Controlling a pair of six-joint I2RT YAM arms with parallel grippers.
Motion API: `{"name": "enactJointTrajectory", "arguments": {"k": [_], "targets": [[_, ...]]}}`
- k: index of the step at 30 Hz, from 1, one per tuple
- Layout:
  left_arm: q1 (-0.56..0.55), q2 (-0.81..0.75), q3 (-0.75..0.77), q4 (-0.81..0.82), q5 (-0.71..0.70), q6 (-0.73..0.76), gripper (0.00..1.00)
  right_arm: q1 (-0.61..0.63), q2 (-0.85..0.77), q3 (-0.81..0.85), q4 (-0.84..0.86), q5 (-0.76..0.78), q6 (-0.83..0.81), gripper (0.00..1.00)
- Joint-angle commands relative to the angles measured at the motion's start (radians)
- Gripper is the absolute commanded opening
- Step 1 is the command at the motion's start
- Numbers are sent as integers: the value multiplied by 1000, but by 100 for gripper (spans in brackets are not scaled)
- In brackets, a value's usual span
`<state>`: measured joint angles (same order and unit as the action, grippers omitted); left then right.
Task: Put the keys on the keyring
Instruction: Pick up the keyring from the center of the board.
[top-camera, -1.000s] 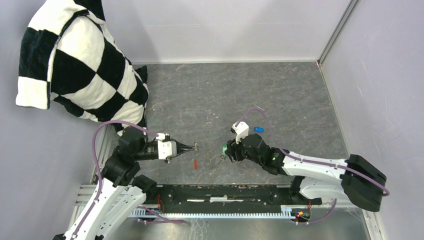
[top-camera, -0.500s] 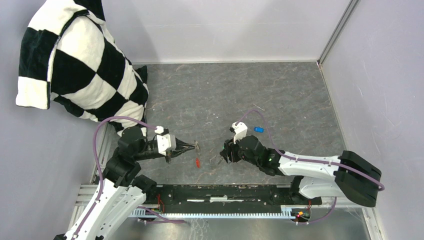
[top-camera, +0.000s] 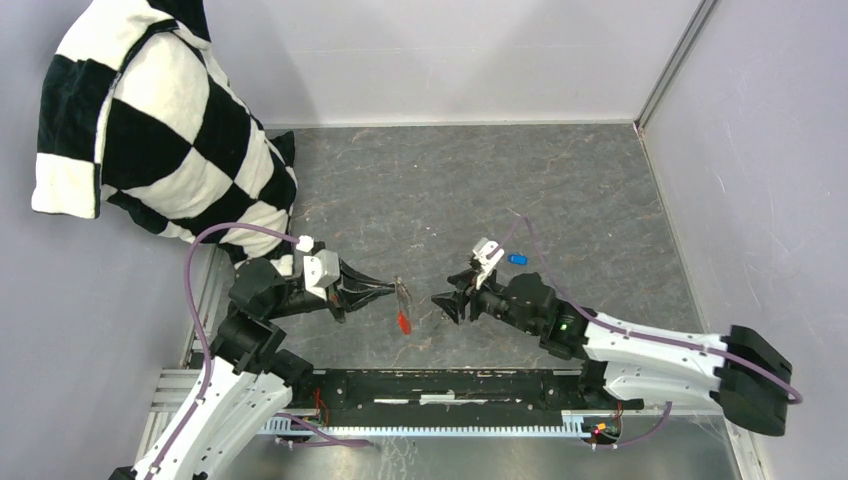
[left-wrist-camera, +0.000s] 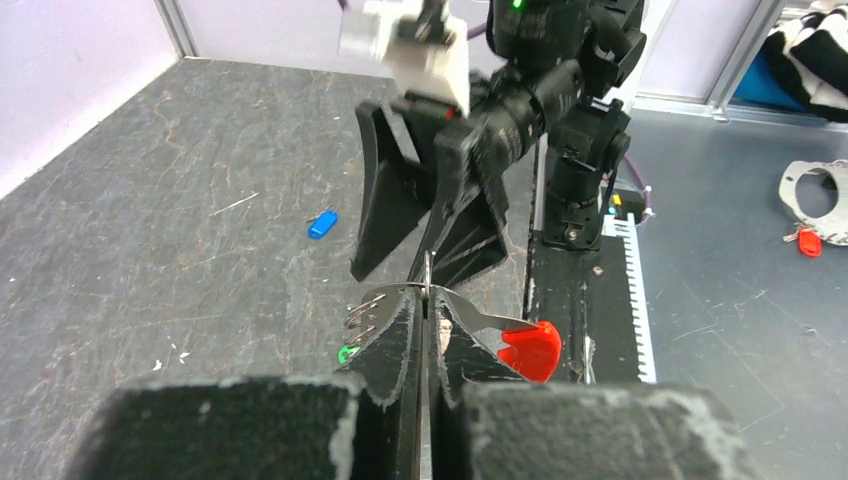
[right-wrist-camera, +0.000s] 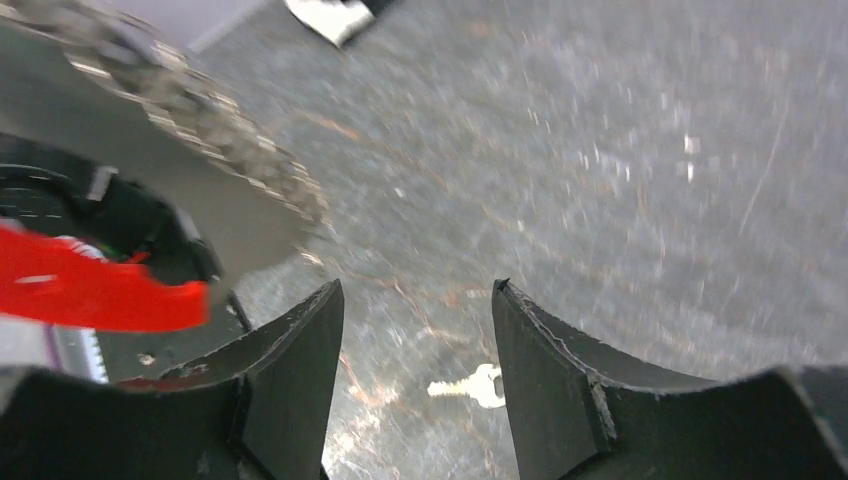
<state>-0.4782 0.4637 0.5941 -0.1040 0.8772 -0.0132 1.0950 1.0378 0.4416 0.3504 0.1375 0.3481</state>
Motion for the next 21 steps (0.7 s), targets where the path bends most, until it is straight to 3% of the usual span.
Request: {"name": "enactJointTrajectory", "arguments": {"k": [1,4,9,21], "targets": [[0,-9,-12,97,50,-83,2,5,-165,22,143,-162,-221,62],[0,-5,-20,101,98,-89,2,3,-225,58,206,-324,-274,62],[0,34,-13,135,164,-88,2,3,-138,201,194,-532,-270,60],[0,63,14,134,233,-49,2,4,-37,279,213,-649,-246,56]]}}
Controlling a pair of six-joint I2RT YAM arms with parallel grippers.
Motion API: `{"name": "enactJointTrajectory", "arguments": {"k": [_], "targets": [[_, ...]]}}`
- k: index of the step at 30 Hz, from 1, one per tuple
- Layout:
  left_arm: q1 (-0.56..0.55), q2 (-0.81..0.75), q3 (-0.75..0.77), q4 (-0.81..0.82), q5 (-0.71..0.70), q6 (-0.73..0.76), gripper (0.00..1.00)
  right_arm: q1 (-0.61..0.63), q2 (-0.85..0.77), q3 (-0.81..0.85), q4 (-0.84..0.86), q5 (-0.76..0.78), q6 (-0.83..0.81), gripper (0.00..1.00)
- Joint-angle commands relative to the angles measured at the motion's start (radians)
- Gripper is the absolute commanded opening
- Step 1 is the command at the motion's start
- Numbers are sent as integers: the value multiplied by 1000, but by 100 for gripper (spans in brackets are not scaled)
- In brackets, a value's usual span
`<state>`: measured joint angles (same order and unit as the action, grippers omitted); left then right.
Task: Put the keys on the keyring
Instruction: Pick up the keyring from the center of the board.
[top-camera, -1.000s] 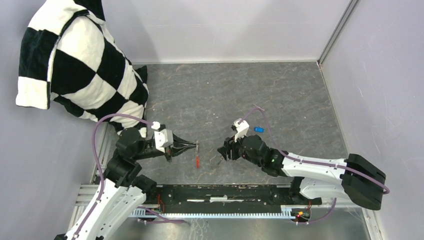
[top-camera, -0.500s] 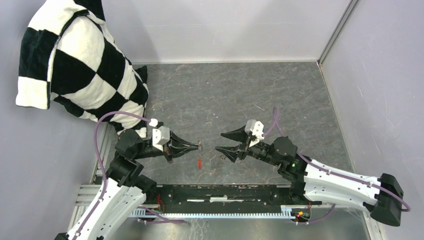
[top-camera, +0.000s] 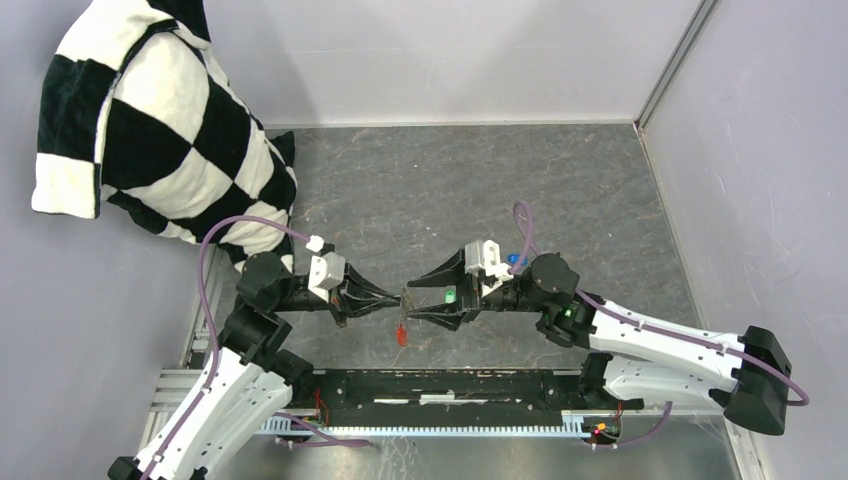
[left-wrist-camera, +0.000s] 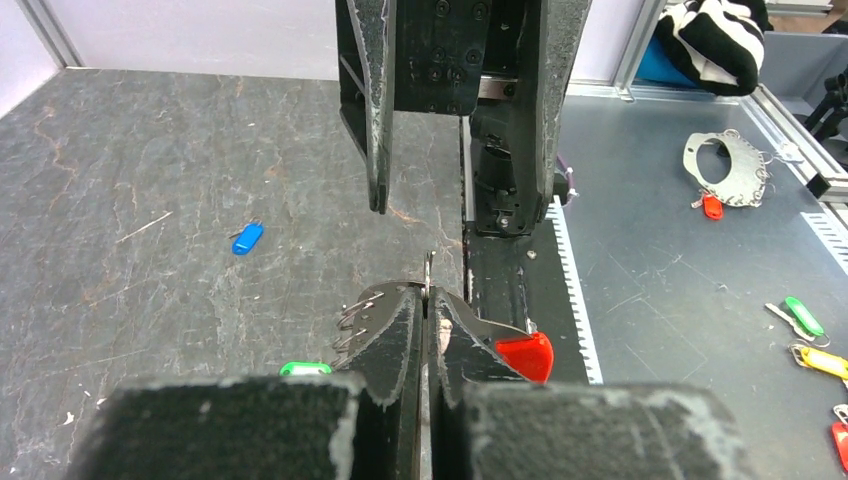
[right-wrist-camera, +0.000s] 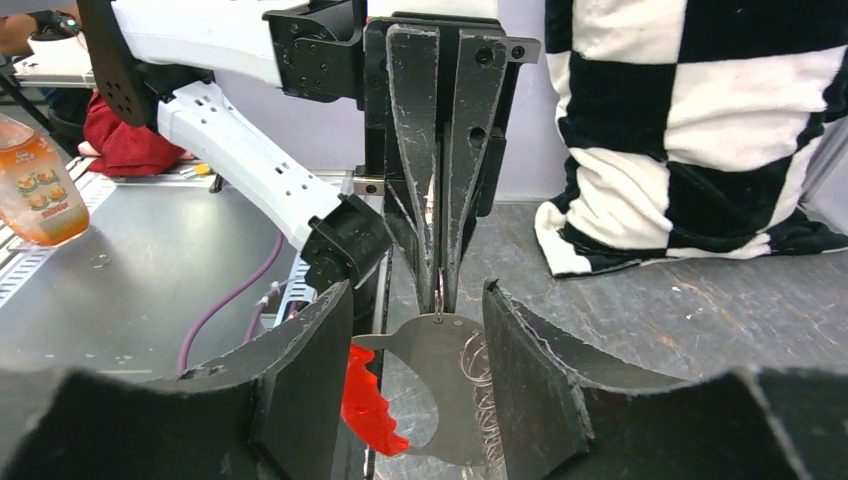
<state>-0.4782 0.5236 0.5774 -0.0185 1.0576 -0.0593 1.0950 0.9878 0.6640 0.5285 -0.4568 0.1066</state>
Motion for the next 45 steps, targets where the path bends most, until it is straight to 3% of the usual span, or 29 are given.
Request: {"name": "enactJointTrajectory", "arguments": {"k": [1,9,14,18,24,25,26,28,30,32,35,40,45], "targets": [[0,5,33,51,59,-3,2,3,15,58,33,-54,-4,56],[0,17,49,55,89,6,2,3,61,82,-2,-49,-2,51],[0,19,59,58,90,7,2,3,75,88,-18,-47,-4,37],[0,11,60,61,91,2,2,4,80,92,-43,-43,-10,33],[0,8,62,11,110,48,2,3,64,96,-54,-14,-27,2],[0,11,67,-34,114,97,3,2,62,98,-65,-8,-31,1],[0,16,77,-80,112,142,6,3,62,104,-82,-7,-36,1],[0,38,115,-248,99,265,27,3,70,129,-147,-7,-57,1],[0,74,170,-424,82,440,33,2,79,161,-227,-5,-86,1],[0,112,221,-556,64,578,34,1,87,191,-311,-3,-124,1],[0,149,263,-648,34,670,31,2,105,241,-416,0,-169,1],[0,163,268,-661,30,687,22,3,143,306,-505,-16,-207,1],[0,182,284,-663,35,675,21,3,172,335,-526,-32,-218,1]]}}
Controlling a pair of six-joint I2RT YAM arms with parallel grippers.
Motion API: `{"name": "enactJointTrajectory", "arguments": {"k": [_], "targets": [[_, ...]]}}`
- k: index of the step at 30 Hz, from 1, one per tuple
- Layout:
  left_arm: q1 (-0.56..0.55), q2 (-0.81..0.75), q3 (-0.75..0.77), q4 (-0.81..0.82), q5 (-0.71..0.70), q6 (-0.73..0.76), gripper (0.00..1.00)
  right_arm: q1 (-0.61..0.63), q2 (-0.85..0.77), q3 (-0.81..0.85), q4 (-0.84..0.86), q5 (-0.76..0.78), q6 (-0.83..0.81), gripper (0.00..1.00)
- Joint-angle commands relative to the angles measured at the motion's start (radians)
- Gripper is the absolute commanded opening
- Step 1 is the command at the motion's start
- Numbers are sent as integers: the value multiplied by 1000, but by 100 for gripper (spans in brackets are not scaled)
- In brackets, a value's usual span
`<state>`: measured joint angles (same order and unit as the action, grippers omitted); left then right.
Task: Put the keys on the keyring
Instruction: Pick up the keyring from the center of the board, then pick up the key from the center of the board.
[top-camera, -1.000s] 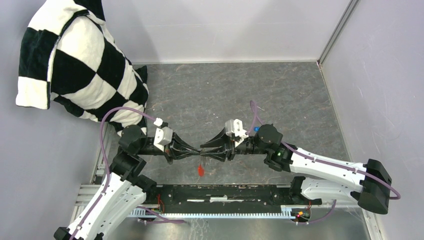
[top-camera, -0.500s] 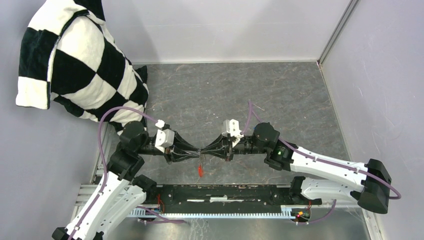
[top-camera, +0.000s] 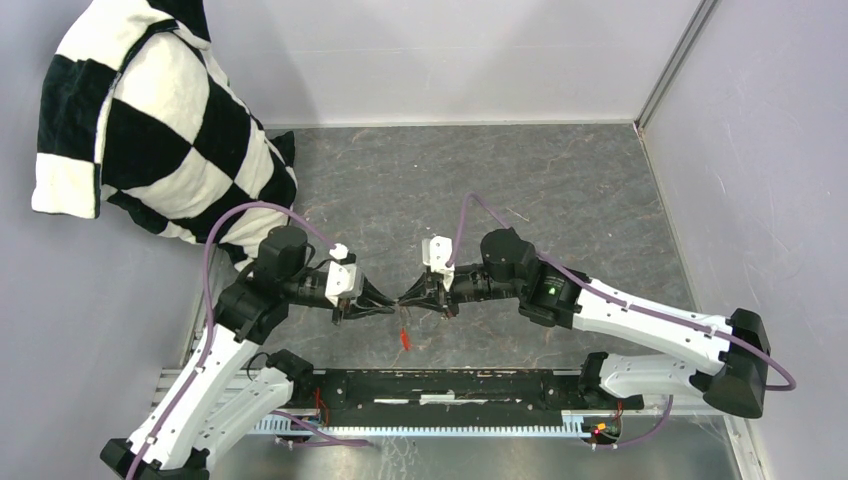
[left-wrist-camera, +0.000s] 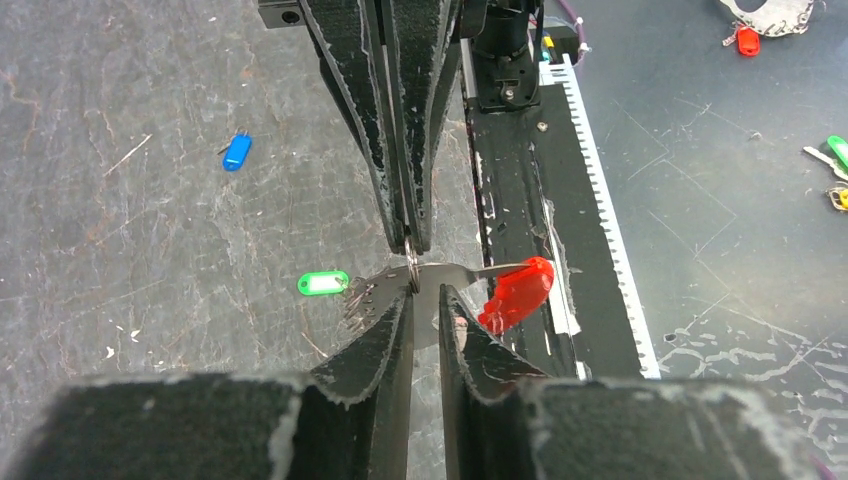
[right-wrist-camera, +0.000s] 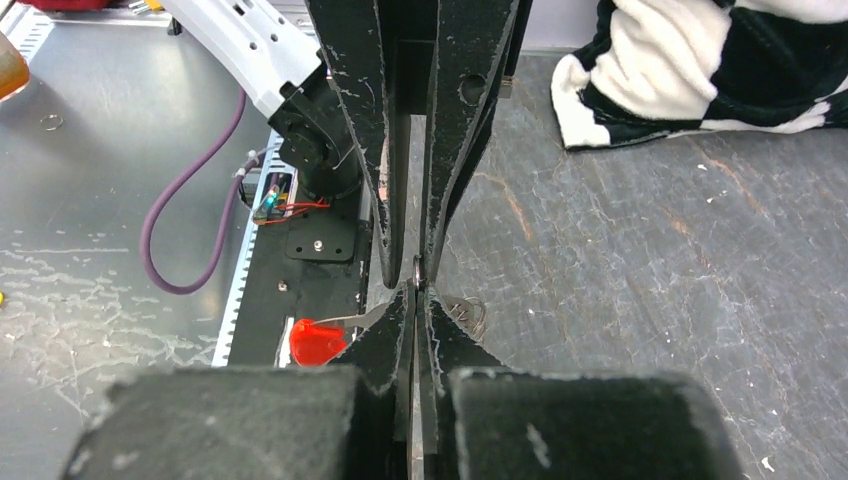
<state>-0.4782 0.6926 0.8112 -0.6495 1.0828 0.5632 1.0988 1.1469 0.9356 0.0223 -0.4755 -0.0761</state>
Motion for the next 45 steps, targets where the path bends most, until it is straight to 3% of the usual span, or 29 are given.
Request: {"name": "enactJointTrajectory", "arguments": {"k": [1,11,17,26,28,31,38,45], "targets": [[0,16,53,-32,14,49,21,-1,18,65,-19,-16,-36,1],[0,34,53,-32,20,46,20,1,50,83,-20,-42,-33,1],[0,30,34,-31,5,62,2,1,64,95,-16,-57,-26,1],[0,5,11,-65,-19,99,2,0,42,65,34,-55,0,1],[0,8,11,-65,-12,86,16,0,46,64,36,-63,5,1],[0,13,15,-65,-7,73,19,2,48,63,40,-67,8,1],[0,15,14,-62,-1,64,7,1,50,65,47,-75,15,1],[0,18,2,-35,7,44,2,0,55,63,73,-84,24,1]]}}
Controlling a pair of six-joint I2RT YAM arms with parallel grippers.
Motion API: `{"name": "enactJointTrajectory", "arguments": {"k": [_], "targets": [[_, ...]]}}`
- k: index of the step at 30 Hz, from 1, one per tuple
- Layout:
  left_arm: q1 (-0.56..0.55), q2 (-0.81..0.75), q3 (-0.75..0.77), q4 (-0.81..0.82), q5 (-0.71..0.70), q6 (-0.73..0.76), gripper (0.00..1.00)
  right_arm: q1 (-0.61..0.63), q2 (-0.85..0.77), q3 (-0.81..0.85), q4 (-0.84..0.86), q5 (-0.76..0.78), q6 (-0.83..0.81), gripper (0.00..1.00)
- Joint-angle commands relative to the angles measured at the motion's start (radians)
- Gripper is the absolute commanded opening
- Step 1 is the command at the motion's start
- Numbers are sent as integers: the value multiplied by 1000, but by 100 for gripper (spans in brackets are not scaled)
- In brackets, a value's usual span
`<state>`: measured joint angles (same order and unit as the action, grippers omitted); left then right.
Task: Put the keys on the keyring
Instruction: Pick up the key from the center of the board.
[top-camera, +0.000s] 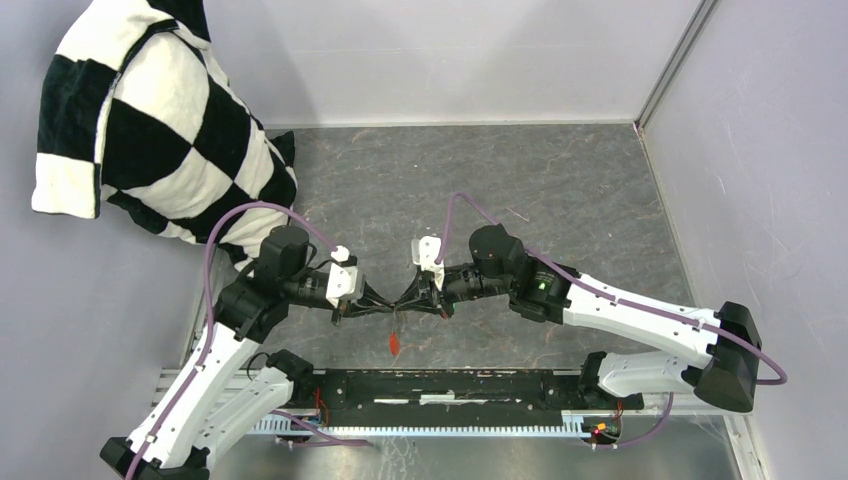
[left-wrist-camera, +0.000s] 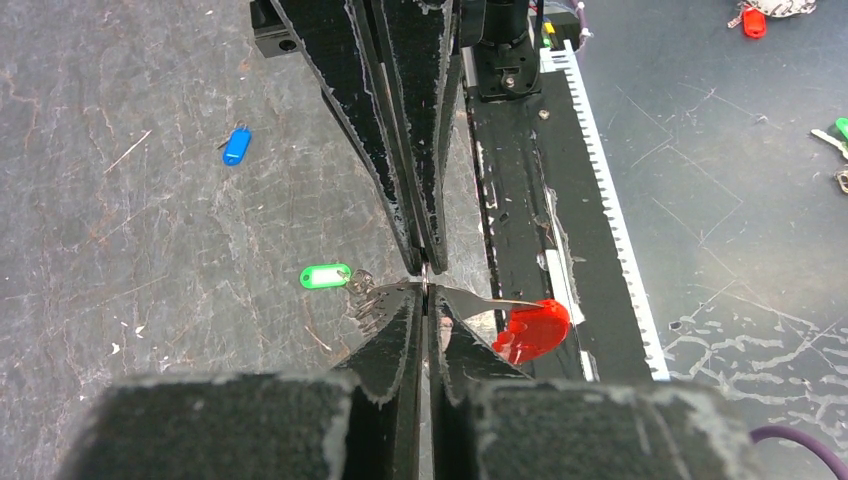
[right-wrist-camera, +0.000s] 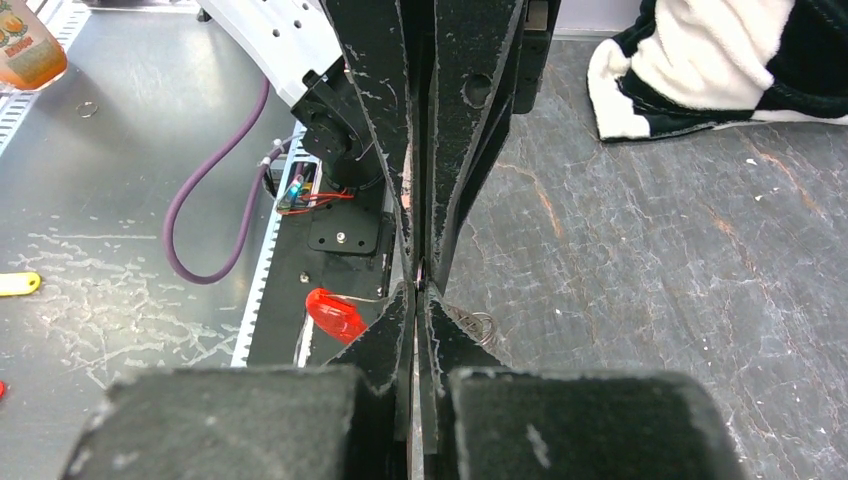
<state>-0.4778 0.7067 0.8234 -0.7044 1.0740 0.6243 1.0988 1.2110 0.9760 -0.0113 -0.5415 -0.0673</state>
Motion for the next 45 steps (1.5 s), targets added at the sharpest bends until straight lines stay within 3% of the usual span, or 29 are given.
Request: {"name": "enactJointTrajectory", "arguments": {"k": [1,5,7,14,17,21,24,28,36,45], "targets": [[-1,2,-10,19,12,-15,2,1,-10,21,107,-18,15,1],[-1,-28,-30,104,-54,-95,2,-1,-51,-16,133,53,35,25],[-1,-54,-52,184,-81,-181,2,-10,-101,-58,154,146,59,46],[0,-69,-69,202,-111,-247,2,-48,-213,-119,62,525,230,98],[0,-72,-65,198,-117,-242,2,-48,-212,-93,-144,790,309,98],[0,-68,-61,206,-171,-258,2,-48,-198,-255,-122,800,388,98],[0,-60,-47,180,-176,-239,2,-47,-126,-330,-103,770,522,85],[1,-56,-31,141,-154,-219,2,-36,-47,-447,120,722,623,86],[1,-69,-8,94,-140,-187,2,-12,83,-396,178,810,661,71],[0,-83,-1,95,-140,-181,2,108,248,-281,66,997,778,63]]}}
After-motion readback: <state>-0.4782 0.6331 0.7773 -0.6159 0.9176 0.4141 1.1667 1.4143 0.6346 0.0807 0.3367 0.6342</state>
